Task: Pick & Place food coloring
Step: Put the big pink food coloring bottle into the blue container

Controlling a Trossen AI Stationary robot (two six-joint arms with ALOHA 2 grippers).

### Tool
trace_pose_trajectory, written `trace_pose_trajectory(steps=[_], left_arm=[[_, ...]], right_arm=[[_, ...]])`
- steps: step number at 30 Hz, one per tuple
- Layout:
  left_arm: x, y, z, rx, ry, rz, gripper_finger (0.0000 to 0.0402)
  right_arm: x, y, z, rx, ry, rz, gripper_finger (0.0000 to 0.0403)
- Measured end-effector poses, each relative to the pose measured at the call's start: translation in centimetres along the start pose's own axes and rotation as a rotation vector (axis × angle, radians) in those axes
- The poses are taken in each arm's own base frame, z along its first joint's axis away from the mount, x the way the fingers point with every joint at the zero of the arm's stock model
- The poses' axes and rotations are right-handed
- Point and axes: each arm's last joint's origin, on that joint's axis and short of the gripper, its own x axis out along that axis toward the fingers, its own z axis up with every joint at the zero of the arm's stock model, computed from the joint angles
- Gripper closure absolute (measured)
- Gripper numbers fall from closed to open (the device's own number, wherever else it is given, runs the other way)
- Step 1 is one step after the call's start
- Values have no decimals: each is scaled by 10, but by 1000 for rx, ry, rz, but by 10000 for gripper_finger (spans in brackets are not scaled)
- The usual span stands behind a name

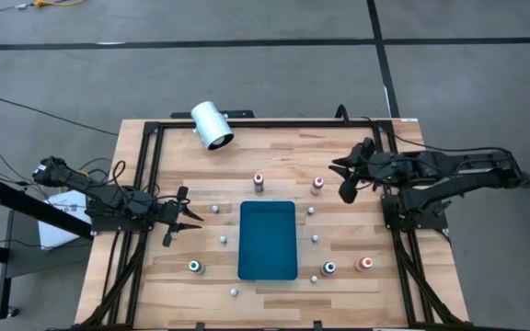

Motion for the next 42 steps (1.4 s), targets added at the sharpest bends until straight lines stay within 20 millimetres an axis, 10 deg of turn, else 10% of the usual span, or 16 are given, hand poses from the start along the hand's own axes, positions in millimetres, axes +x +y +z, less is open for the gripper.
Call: trace_pose_trajectory(steps=[16, 31, 42], left_arm=[[0, 0, 0, -1, 0, 0, 314], [0, 1, 2, -5, -22, 18, 314], [0, 1, 2, 6, -21, 22, 314]], right_arm=[[2, 0, -6, 5, 92, -24, 320], [37, 2, -17, -33, 307, -65, 152], [65, 16, -31, -149, 487, -13, 137]])
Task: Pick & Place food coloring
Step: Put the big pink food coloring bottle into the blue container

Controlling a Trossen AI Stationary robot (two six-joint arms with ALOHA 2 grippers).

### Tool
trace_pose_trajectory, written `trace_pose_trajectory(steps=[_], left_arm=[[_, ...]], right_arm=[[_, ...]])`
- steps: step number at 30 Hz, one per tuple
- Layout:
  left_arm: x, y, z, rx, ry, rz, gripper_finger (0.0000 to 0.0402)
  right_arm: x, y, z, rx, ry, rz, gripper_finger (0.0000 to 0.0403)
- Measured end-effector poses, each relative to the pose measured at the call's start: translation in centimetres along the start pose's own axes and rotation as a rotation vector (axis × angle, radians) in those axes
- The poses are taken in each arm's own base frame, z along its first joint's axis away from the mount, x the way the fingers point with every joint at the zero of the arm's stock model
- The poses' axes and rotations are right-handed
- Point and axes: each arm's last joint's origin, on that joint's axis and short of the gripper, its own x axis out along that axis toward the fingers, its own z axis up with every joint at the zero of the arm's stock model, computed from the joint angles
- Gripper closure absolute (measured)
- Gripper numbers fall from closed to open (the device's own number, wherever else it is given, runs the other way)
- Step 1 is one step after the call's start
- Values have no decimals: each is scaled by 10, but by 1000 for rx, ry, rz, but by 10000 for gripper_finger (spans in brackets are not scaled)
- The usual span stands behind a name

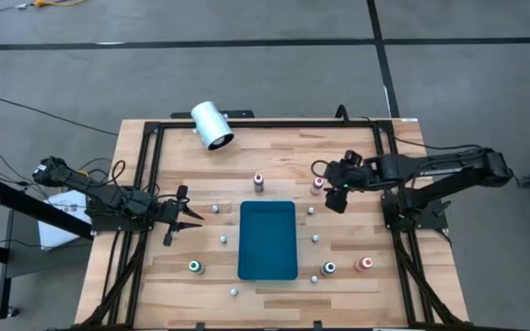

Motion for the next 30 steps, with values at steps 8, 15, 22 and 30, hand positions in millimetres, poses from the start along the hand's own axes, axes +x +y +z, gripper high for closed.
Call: trace_pose_trajectory(steps=[8, 15, 22, 30], left_arm=[[0, 0, 0, 4, 0, 2, 314], [0, 0, 0, 4, 1, 1, 314], [0, 0, 0, 5, 1, 2, 314], [0, 0, 0, 5, 0, 1, 314]], right_arm=[[23, 8, 2, -106, 95, -27, 137], [31, 12, 6, -135, 86, -27, 138], [33, 5, 10, -104, 68, -15, 138], [39, -8, 14, -83, 58, 2, 138]])
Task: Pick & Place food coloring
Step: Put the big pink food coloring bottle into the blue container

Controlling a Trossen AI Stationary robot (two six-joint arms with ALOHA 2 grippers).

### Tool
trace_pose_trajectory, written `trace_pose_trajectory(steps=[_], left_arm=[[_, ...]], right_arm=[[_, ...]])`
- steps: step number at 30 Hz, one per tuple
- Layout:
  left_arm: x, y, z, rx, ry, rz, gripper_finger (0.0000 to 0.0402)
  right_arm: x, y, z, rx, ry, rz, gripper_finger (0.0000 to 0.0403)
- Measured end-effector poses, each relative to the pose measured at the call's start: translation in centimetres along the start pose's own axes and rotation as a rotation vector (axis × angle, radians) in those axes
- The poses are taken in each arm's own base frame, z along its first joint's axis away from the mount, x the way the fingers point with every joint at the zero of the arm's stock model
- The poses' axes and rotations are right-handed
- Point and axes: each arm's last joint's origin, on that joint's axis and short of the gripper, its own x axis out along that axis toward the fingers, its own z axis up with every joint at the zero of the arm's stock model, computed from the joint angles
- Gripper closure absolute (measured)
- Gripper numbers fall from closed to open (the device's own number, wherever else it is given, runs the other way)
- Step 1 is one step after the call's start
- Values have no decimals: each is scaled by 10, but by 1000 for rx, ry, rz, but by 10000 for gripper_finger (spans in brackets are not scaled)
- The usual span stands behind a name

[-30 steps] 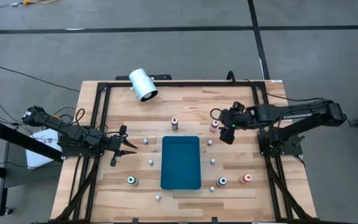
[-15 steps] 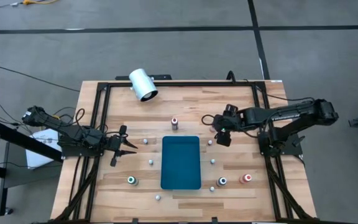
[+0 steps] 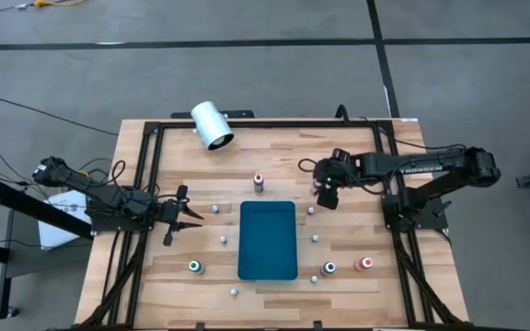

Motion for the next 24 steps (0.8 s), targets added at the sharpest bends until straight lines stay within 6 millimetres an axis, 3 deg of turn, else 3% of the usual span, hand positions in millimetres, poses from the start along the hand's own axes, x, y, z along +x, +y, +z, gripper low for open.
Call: trace_pose_trajectory(steps=[10, 24], left_arm=[[0, 0, 0, 0, 1, 1, 314], [0, 0, 0, 1, 2, 3, 314]], right_arm=[[4, -12, 2, 26, 6, 85, 138], [42, -5, 6, 13, 110, 81, 138]])
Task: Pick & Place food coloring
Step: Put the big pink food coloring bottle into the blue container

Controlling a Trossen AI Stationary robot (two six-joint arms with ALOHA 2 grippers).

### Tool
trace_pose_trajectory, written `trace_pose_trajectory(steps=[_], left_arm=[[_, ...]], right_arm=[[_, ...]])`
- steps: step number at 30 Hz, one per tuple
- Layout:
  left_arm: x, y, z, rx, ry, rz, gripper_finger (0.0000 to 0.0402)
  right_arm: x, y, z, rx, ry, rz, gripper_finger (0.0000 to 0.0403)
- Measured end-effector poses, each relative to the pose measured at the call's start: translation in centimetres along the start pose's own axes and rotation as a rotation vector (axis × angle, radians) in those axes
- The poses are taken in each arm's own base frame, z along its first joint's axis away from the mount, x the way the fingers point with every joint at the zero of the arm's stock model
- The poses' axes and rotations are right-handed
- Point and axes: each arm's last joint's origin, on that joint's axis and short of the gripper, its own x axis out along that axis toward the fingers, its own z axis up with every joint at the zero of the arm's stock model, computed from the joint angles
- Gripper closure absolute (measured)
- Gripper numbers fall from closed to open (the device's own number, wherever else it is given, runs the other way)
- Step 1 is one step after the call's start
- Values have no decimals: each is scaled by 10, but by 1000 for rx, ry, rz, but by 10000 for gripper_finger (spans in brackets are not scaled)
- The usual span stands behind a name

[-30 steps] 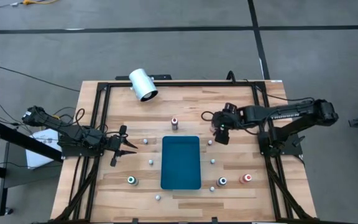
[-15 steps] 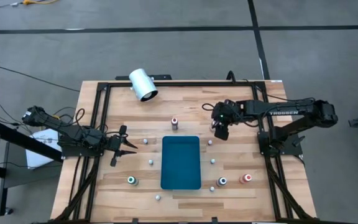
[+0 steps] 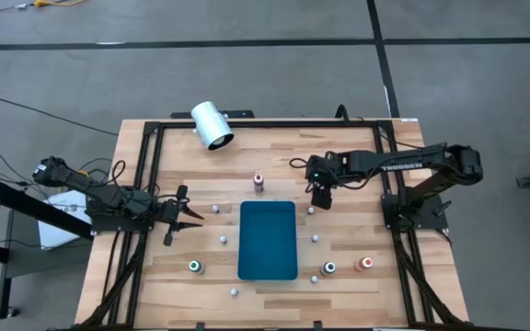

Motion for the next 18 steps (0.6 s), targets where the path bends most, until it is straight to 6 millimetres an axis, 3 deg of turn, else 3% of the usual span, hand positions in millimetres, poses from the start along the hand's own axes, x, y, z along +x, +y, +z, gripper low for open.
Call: trace_pose_trajectory(steps=[7, 18], left_arm=[[0, 0, 0, 0, -1, 0, 314], [0, 0, 0, 3, -1, 0, 314]], right_arm=[[-1, -1, -2, 1, 21, -2, 159], [-3, -1, -1, 3, 8, 6, 285]])
